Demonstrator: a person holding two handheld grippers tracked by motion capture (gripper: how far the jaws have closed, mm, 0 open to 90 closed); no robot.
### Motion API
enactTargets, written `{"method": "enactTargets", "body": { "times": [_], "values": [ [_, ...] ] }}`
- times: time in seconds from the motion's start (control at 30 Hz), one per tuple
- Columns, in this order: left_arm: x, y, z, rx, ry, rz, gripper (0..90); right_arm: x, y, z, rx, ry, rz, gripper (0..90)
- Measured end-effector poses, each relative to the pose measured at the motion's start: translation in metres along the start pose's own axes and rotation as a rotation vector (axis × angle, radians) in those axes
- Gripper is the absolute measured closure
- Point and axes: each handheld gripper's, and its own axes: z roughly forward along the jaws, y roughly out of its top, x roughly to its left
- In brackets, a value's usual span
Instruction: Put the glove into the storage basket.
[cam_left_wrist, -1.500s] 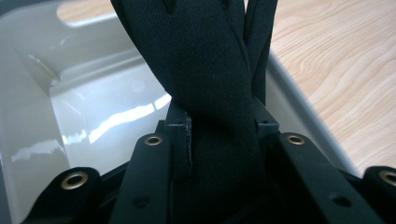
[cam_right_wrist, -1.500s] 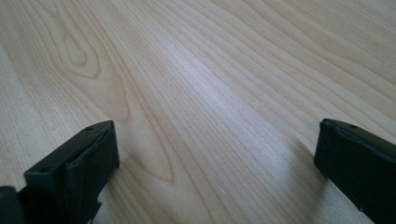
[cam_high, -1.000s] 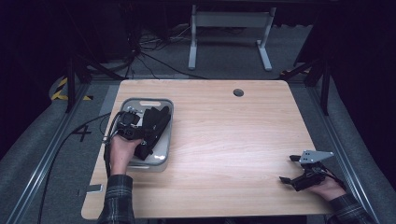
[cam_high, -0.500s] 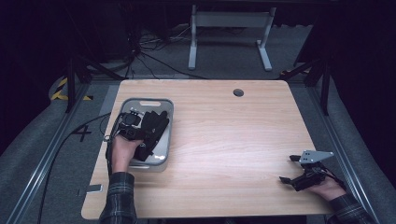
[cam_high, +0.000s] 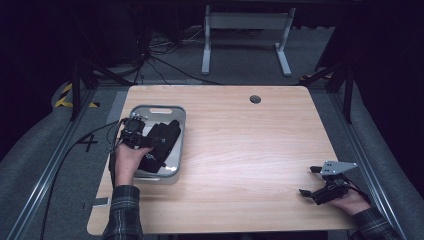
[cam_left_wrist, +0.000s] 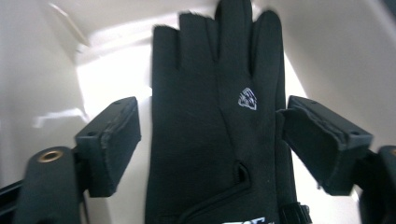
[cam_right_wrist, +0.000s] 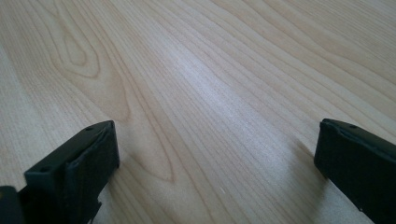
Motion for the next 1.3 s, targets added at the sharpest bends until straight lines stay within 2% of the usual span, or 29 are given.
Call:
{"method": "enactTargets", "body": {
  "times": [0.13, 0.2, 0.37, 0.43, 0.47, 0.5, 0.7, 0.73, 0.77, 0.9, 0.93, 1.3],
  "values": [
    [-0.004, 0.003, -0.007, -0.023, -0.014, 0.005, 16.4, 0.0, 0.0, 0.0, 0.001, 0.001, 0.001, 0.4],
    [-0.012, 0.008, -0.013, -0.049, -0.045, 0.026, 16.0, 0.0, 0.0, 0.0, 0.0, 0.0, 0.0, 0.3],
    [-0.027, 0.014, -0.02, -0.083, -0.08, 0.048, 15.6, 0.0, 0.0, 0.0, 0.0, 0.001, 0.002, 0.4],
    [-0.029, 0.015, -0.02, -0.088, -0.087, 0.051, 15.6, 0.0, 0.0, 0.0, 0.001, 0.001, 0.001, 0.3],
    [-0.037, 0.017, -0.022, -0.091, -0.093, 0.064, 15.5, 0.0, 0.0, 0.0, 0.0, 0.0, 0.0, 0.3],
    [-0.037, 0.017, -0.022, -0.091, -0.093, 0.064, 15.4, 0.0, 0.0, 0.0, 0.0, 0.0, 0.0, 0.3],
    [-0.059, 0.022, -0.023, -0.118, -0.122, 0.099, 15.2, 0.0, 0.0, 0.0, 0.001, 0.001, 0.001, 0.4],
    [-0.067, 0.023, -0.023, -0.123, -0.134, 0.117, 15.2, 0.0, 0.0, 0.0, 0.001, 0.001, 0.001, 0.4],
    [-0.067, 0.023, -0.023, -0.123, -0.134, 0.117, 15.2, 0.0, 0.0, 0.0, 0.001, 0.001, 0.001, 0.4],
    [-0.086, 0.024, -0.02, -0.136, -0.165, 0.14, 15.2, 0.0, 0.0, 0.0, 0.0, 0.0, 0.0, 0.4],
    [-0.092, 0.025, -0.02, -0.141, -0.169, 0.158, 15.1, 0.0, 0.0, 0.0, 0.001, 0.001, 0.001, 0.4],
    [-0.139, 0.025, -0.014, -0.17, -0.228, 0.212, 15.2, 0.0, 0.0, 0.0, 0.001, 0.001, 0.001, 0.4]
  ]
}}
